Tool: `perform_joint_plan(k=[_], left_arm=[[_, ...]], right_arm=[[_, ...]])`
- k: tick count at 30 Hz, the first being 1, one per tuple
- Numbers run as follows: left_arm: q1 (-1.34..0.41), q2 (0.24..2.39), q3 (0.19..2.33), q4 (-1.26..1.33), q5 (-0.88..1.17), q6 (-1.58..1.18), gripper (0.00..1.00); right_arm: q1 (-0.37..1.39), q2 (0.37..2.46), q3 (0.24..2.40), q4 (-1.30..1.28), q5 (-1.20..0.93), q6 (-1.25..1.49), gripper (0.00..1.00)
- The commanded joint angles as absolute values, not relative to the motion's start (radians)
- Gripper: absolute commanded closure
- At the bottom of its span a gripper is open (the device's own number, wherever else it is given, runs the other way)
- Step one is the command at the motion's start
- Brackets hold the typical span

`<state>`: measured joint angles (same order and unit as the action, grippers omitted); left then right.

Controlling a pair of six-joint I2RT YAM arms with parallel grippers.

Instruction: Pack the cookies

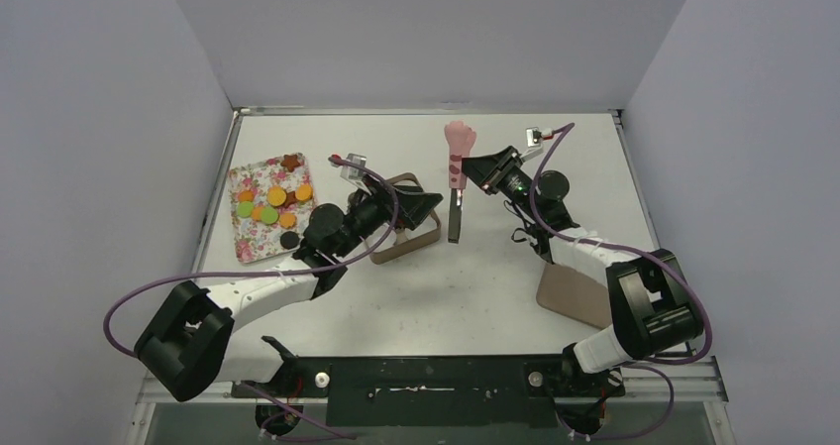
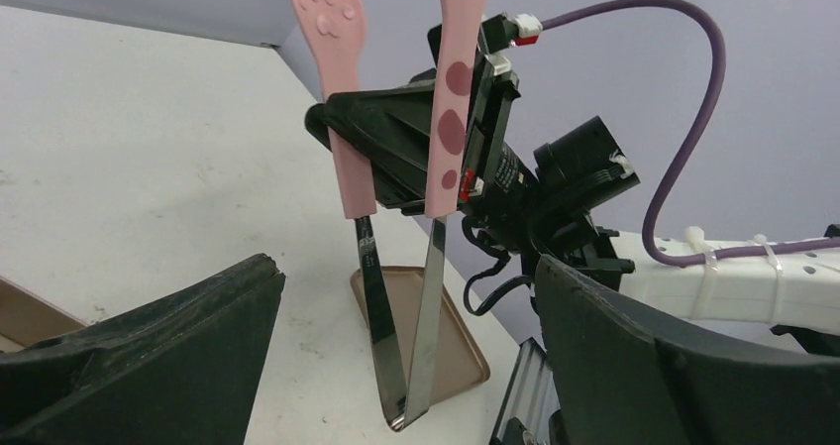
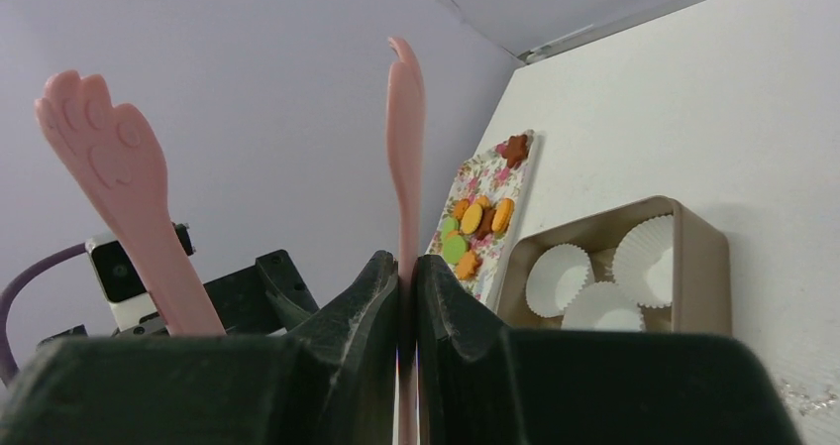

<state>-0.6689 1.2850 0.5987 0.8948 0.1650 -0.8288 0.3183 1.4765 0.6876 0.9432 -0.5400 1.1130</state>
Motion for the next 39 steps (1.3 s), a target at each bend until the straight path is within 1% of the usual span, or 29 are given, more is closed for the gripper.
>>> perform_joint_plan(k=[1, 6, 9, 13, 16, 19, 23, 25, 30, 39], left_arm=[[-0.698, 1.304, 0.605, 1.010, 0.190, -0.848, 0.03], [-0.713, 1.329, 0.602, 1.016, 0.203, -0.865, 0.03], [-0.723, 1.359, 0.601, 1.071, 0.222, -0.901, 0.03], [-0.735, 1.395, 0.612, 1.112, 0.244, -0.934, 0.09], [-0.743, 1.413, 0.621, 1.145, 0.264, -0.948, 0.16], [-0.750, 1.427, 0.635, 1.150, 0.290, -0.954, 0.20], [-0.751, 1.434, 0.627, 1.193, 0.293, -0.975, 0.30], [-0.752, 1.438, 0.627, 1.209, 0.295, -0.995, 0.33], [-0.751, 1.443, 0.625, 1.262, 0.300, -1.041, 0.36], [-0.752, 1.453, 0.631, 1.284, 0.300, -1.063, 0.39]], right_arm=[[0.352, 1.443, 0.739, 1.068, -0.560, 1.146, 1.00], [0.373, 1.433, 0.753, 1.066, -0.571, 1.146, 1.00], [0.385, 1.434, 0.767, 1.065, -0.577, 1.146, 1.00], [0.408, 1.437, 0.782, 1.072, -0.582, 1.149, 1.00], [0.417, 1.446, 0.793, 1.088, -0.592, 1.163, 1.00], [0.420, 1.456, 0.792, 1.119, -0.607, 1.184, 1.00], [0.422, 1.465, 0.796, 1.147, -0.624, 1.201, 1.00], [0.424, 1.472, 0.799, 1.162, -0.632, 1.211, 1.00], [0.428, 1.490, 0.805, 1.192, -0.648, 1.228, 1.00], [0.445, 1.515, 0.814, 1.215, -0.655, 1.239, 1.00]])
